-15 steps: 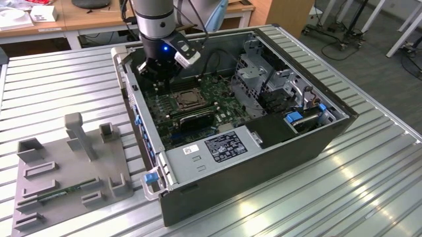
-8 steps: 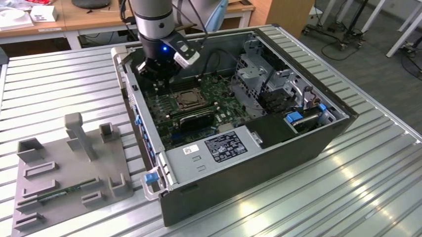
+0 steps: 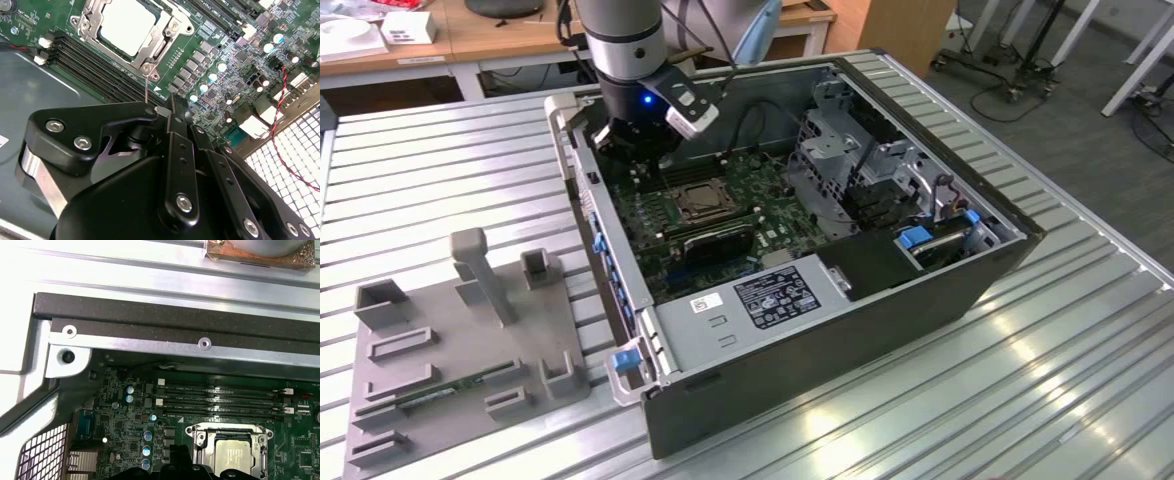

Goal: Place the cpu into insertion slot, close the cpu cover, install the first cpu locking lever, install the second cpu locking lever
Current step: 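Install the first cpu locking lever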

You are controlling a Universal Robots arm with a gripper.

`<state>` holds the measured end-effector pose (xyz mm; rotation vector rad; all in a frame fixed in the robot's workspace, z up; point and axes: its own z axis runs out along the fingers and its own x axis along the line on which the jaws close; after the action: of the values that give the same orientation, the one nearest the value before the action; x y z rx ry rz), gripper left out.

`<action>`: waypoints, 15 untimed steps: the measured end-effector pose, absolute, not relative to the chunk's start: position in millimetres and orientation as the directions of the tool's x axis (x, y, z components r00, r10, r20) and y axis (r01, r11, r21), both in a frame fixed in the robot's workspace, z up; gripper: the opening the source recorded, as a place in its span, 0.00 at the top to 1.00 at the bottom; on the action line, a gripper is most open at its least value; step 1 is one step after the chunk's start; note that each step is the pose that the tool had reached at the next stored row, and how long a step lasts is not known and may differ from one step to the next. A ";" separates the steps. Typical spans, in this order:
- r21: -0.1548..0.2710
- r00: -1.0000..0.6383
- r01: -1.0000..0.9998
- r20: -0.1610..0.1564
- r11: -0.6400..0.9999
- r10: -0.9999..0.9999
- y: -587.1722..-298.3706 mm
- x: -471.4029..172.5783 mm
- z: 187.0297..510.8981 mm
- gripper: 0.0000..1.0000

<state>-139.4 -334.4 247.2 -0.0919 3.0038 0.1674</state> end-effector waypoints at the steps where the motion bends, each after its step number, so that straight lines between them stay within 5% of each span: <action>1: 0.106 -0.989 -0.068 -0.135 0.992 -0.053 -334.4 -139.4 247.2 0.89; 15: 0.114 -0.990 -0.063 -0.135 0.992 -0.047 -334.5 -139.5 253.9 0.89</action>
<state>-139.5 -334.5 253.9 -0.0837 3.0024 0.1776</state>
